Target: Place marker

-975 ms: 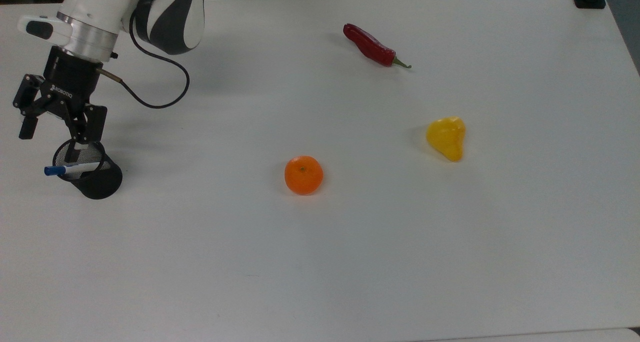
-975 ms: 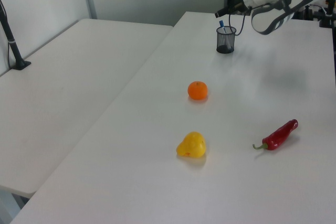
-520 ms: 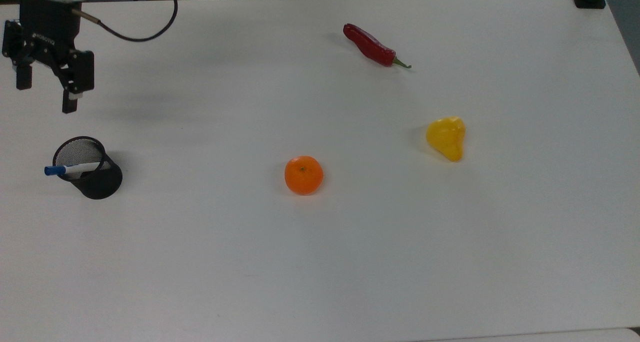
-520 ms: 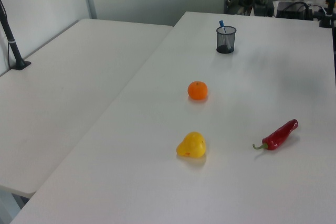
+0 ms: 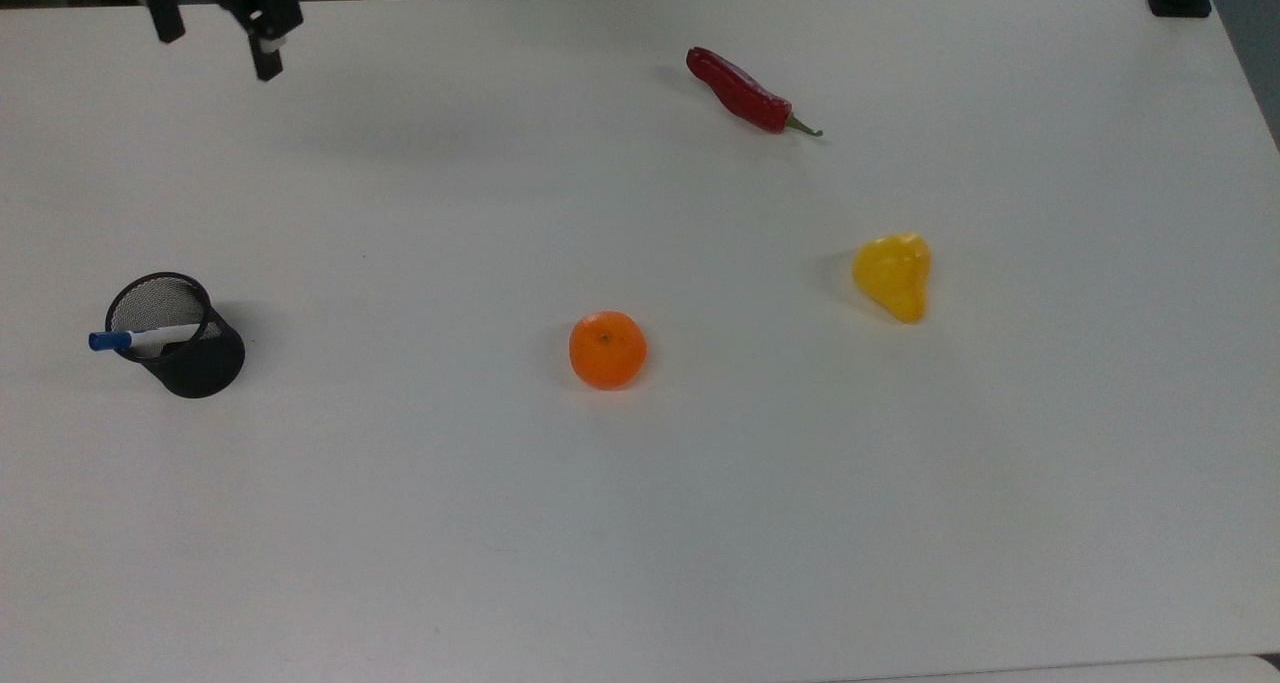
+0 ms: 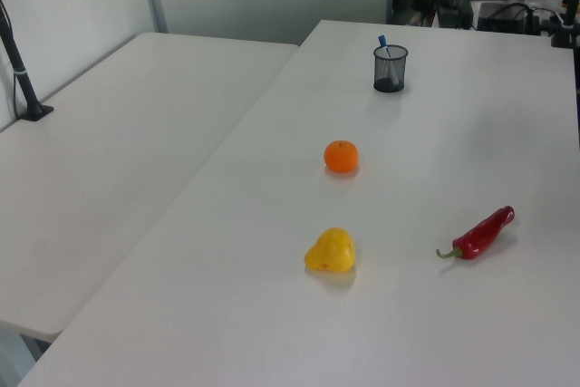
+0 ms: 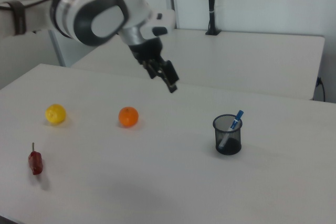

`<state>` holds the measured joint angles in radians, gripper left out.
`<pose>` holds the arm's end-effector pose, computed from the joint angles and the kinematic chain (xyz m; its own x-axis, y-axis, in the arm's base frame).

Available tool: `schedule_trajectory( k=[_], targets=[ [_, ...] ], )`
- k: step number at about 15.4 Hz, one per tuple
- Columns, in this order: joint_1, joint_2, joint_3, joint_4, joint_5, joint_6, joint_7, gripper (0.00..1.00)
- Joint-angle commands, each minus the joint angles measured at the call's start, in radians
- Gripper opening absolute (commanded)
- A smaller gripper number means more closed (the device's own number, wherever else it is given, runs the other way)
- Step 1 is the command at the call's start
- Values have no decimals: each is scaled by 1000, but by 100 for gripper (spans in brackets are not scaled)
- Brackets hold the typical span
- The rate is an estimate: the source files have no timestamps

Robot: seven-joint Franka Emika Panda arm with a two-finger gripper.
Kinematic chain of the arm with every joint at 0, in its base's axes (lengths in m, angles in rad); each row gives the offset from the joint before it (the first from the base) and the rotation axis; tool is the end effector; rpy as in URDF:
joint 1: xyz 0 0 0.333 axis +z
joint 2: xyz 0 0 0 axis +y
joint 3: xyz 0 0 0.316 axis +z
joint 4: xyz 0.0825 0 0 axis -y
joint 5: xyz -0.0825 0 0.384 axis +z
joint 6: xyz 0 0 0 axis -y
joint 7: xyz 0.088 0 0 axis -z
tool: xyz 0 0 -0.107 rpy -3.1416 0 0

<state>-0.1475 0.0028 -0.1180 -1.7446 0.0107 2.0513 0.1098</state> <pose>0.5713 -0.1547 0.5868 0.8850 -0.3592 0.2963 -0.3634 -0.9307 -0.0429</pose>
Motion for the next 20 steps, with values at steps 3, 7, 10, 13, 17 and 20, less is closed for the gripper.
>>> schedule_trajectory(
  k=[3,7,10,13,17,20],
  targets=[
    [12,-35,154,112,15,-314,114,100],
    [55,-41,213,111,17,-344,108,100],
    [121,-41,209,93,14,-344,42,100],
    [158,-33,187,79,12,-330,-82,100],
    [235,-29,91,77,14,-327,-180,100],
    [232,-30,90,74,15,-324,-183,100]
  ],
)
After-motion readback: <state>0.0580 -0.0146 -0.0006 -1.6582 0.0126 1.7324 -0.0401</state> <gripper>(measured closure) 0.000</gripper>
